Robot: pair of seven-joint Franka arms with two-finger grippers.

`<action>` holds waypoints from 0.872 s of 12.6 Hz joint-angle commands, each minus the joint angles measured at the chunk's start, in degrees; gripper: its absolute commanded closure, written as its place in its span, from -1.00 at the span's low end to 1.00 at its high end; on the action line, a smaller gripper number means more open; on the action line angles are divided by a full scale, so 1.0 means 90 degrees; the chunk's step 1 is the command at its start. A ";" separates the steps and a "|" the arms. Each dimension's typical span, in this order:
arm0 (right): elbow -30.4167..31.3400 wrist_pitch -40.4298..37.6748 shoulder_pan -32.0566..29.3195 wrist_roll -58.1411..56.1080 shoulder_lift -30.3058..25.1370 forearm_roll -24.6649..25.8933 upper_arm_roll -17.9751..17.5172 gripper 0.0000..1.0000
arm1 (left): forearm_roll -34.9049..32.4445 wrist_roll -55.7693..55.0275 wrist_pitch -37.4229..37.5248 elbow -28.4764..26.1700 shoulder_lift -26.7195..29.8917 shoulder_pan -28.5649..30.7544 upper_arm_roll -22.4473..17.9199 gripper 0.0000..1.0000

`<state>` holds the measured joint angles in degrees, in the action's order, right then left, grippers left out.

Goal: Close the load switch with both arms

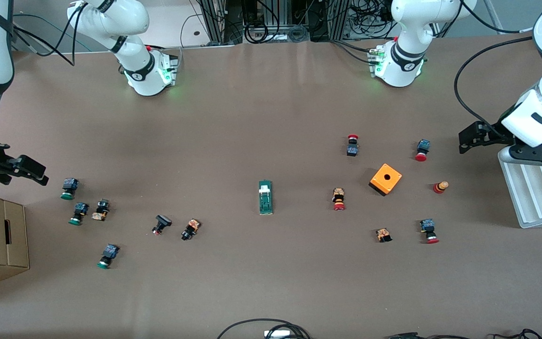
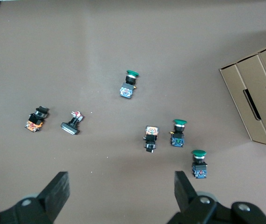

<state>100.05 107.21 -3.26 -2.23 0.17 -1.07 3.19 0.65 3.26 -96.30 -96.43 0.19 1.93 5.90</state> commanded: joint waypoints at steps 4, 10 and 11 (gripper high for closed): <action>0.0007 0.0109 0.0020 -0.0134 -0.0010 0.0060 -0.0012 -1.00 | 0.0084 -0.0031 0.0143 0.0158 -0.0060 0.0000 0.0018 -1.00; 0.0016 0.0089 0.0000 -0.0153 0.0000 0.0060 -0.0012 -1.00 | 0.0084 -0.0128 0.0143 0.0158 -0.0060 -0.0019 0.0067 -1.00; 0.0016 0.0089 0.0000 -0.0153 0.0000 0.0060 -0.0012 -1.00 | 0.0084 -0.0157 0.0153 0.0139 -0.0040 -0.0019 0.0154 -1.00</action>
<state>100.15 107.36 -3.24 -2.67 0.17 -1.07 3.02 0.68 3.14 -96.29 -96.43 0.19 1.88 6.30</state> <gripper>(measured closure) 0.000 0.000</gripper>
